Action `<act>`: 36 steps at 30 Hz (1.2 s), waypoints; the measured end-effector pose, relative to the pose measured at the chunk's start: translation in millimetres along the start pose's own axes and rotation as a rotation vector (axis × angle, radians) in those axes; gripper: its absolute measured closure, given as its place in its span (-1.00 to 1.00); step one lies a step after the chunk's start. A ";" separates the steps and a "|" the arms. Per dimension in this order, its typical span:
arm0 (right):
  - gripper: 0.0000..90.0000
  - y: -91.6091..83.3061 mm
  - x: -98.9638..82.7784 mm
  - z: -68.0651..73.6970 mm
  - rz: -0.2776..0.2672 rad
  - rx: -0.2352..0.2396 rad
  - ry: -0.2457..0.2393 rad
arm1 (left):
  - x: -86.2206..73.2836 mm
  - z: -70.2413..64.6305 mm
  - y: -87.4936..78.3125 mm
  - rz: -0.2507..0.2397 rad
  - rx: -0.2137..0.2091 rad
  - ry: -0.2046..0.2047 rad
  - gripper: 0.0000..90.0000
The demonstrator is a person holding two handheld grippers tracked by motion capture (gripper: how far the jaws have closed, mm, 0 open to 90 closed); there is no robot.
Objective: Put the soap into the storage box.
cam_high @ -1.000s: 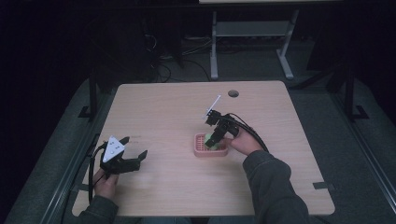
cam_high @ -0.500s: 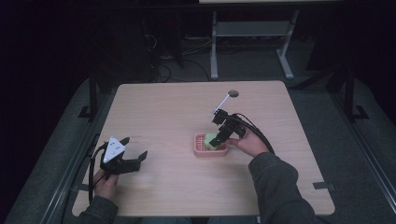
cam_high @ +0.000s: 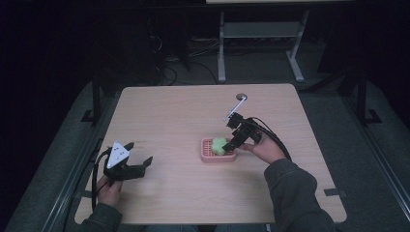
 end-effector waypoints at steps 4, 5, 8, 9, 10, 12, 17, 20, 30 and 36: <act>-0.46 -2.7 -4.8 -1.9 0.000 0.001 0.010 | -0.2 -0.2 0.1 0.002 -0.001 0.001 -0.69; -0.46 -3.3 -5.5 -2.6 -0.002 0.000 0.007 | -0.2 -0.2 0.1 0.001 0.000 0.001 -0.69; -0.46 -6.9 -7.3 -3.3 -0.007 -0.004 0.008 | -0.7 -0.1 0.1 0.005 -0.001 0.001 -0.69; -0.46 -8.0 -7.6 -3.6 -0.010 -0.005 0.007 | -0.5 -0.2 0.1 0.004 0.000 0.000 -0.69; -0.46 -9.3 -7.9 -3.6 -0.012 -0.006 0.007 | -0.4 -0.2 0.1 0.003 0.000 0.001 -0.69; -0.46 -10.8 -9.0 -3.9 -0.015 -0.010 0.007 | -0.2 -0.4 0.0 0.002 -0.002 0.001 -0.69; -0.46 -13.5 -12.9 -5.0 -0.011 -0.016 0.009 | -0.3 -0.8 -0.3 0.003 -0.003 0.004 -0.69; -0.46 -14.7 -15.8 -6.4 -0.013 -0.018 0.021 | -0.3 -0.7 0.0 0.003 -0.003 0.002 -0.69; -0.46 -16.7 -29.9 -11.8 -0.022 -0.012 0.043 | -0.9 -1.0 0.0 0.008 -0.004 0.003 -0.69; -0.46 -23.5 -36.5 -13.7 -0.025 -0.018 0.052 | -1.0 -1.2 -0.1 0.009 -0.004 0.003 -0.69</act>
Point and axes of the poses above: each handheld gripper's, and its own axes: y roughly forward along the jaws, x roughly out of its top, z roughly to its left, the point moved 10 cm from there along y, roughly forward along the jaws, and after that the axes turned 10 degrees about y, right-handed, at the moved point
